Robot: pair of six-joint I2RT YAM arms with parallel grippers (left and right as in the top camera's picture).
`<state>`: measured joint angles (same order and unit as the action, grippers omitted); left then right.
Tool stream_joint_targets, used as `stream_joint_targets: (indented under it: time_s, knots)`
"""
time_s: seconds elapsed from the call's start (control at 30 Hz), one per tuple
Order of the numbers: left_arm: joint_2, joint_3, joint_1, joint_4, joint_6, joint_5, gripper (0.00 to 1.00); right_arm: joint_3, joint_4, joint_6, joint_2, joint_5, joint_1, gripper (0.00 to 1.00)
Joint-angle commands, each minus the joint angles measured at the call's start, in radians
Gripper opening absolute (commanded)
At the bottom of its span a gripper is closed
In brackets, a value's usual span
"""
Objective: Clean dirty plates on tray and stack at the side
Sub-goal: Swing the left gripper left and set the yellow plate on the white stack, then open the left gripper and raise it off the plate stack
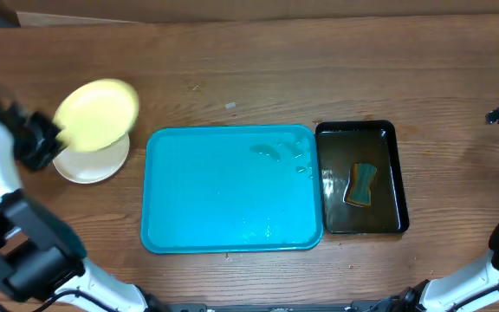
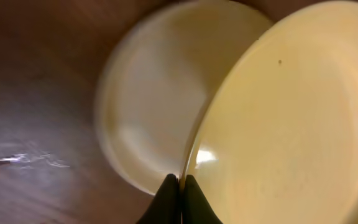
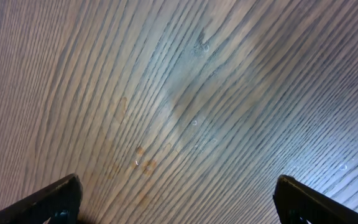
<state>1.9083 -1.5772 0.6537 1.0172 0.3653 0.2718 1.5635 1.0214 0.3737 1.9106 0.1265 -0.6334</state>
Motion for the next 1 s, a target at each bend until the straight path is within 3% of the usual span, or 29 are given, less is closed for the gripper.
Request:
stream_joint_targets:
  time_s: [0.0, 0.17, 0.4, 0.6, 0.67, 0.73, 0.77, 0.97]
  knots:
    - [-0.005, 0.107, 0.090, -0.055, 0.029, -0.011, 0.04, 0.011, -0.003, 0.004, -0.011, -0.001, 0.000, 1.00]
    - [-0.005, 0.209, 0.129, -0.169, 0.035, -0.005, 0.04, 0.011, -0.003, 0.005, -0.011, -0.001, 0.000, 1.00]
    - [-0.005, 0.218, 0.108, -0.192, 0.028, 0.050, 0.04, 0.011, -0.003, 0.004, -0.011, -0.001, 0.000, 1.00]
    - [-0.005, 0.218, 0.088, -0.192, 0.014, 0.050, 0.15, 0.011, -0.003, 0.004, -0.011, -0.001, 0.000, 1.00]
    - [-0.005, 0.218, 0.085, -0.192, 0.000, 0.050, 0.27, 0.011, -0.004, 0.004, -0.011, -0.001, 0.000, 1.00]
    - [-0.005, 0.218, 0.085, -0.189, -0.003, 0.051, 0.57, 0.011, -0.004, 0.005, -0.011, -0.001, 0.000, 1.00]
    - [-0.005, 0.218, 0.085, -0.187, -0.003, 0.055, 0.63, 0.011, -0.003, 0.005, -0.011, -0.001, 0.000, 1.00]
    - [-0.005, 0.218, 0.056, -0.197, -0.077, 0.193, 0.72, 0.011, -0.003, 0.004, -0.011, -0.001, 0.000, 1.00]
